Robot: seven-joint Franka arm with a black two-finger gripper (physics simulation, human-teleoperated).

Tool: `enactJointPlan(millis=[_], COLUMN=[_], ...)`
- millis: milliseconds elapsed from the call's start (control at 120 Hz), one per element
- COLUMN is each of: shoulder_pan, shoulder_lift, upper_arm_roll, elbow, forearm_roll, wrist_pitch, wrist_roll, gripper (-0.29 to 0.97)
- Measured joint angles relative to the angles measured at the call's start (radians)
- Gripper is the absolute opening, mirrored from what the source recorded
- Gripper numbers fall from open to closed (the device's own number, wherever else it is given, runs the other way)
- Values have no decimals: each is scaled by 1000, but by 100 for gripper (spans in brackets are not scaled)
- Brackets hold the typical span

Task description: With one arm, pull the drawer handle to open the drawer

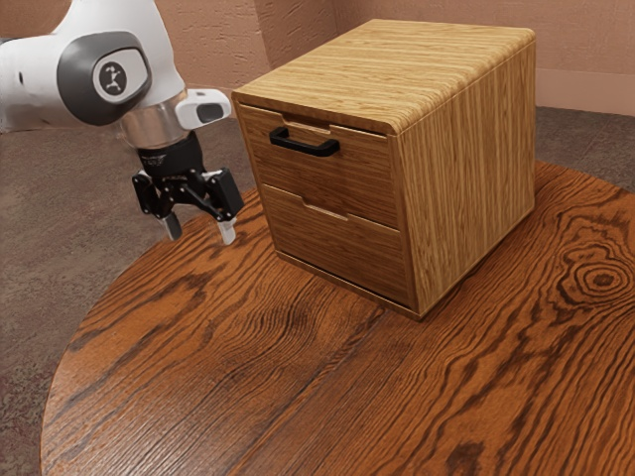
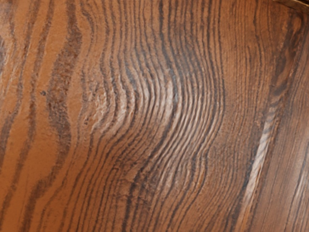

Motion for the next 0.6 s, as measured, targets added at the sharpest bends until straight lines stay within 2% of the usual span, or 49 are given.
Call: enactJointPlan(millis=[317,417,475,600], shoulder_pan=[-12,-26,-31,-48], shoulder_lift=[-9,-109,-128,-123], upper_arm_roll=[1,-3,-3,-2], elbow=[33,95,102,85], forearm_roll=[6,-21,-33,-2], wrist_pitch=[21,-2,-12,-25], wrist_roll=[16,12,-23,-188], gripper=[68,68,68,68])
